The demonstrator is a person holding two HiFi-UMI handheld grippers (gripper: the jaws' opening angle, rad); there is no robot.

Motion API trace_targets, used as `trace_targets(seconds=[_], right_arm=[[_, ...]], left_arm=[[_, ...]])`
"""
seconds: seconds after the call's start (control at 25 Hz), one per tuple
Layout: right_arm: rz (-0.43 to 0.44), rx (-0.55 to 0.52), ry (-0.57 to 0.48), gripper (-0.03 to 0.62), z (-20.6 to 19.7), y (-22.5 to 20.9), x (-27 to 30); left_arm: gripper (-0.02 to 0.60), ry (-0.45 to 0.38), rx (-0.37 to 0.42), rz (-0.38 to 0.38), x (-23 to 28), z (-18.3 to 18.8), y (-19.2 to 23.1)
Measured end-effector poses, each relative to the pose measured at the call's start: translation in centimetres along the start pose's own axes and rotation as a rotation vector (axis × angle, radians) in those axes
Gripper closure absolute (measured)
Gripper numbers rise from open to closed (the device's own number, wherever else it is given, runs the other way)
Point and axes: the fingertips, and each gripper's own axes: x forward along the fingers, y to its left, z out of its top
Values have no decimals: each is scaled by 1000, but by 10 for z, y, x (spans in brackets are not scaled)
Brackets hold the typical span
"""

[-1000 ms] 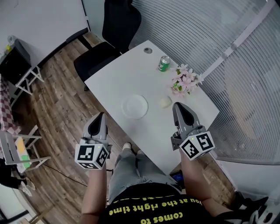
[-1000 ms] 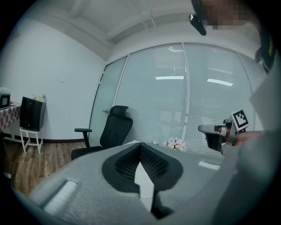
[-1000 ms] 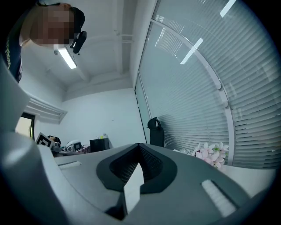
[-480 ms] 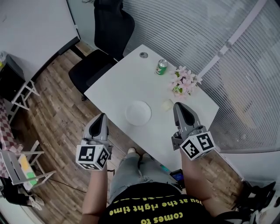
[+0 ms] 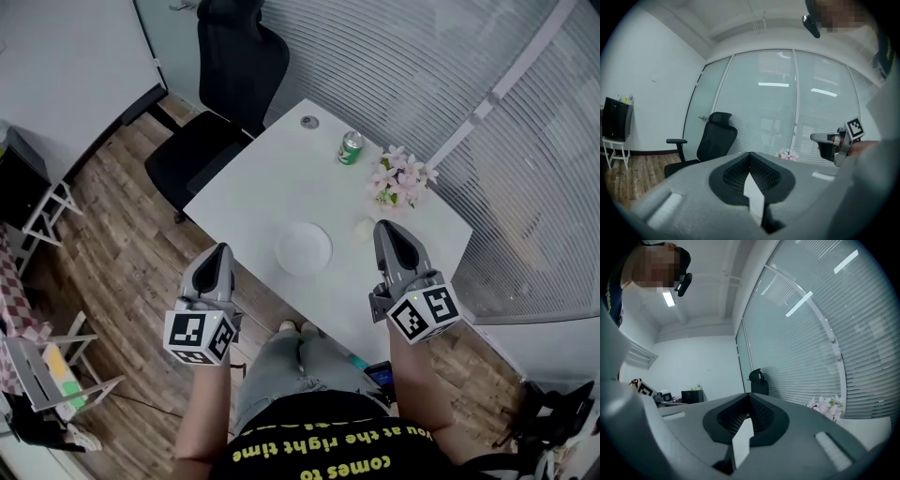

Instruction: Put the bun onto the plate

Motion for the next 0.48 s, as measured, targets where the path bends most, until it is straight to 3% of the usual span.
trace_targets(seconds=[0.48], right_arm=[[22, 11, 22, 588, -4, -29, 17]], left_arm=[[581, 12, 7, 13, 26, 4, -10]])
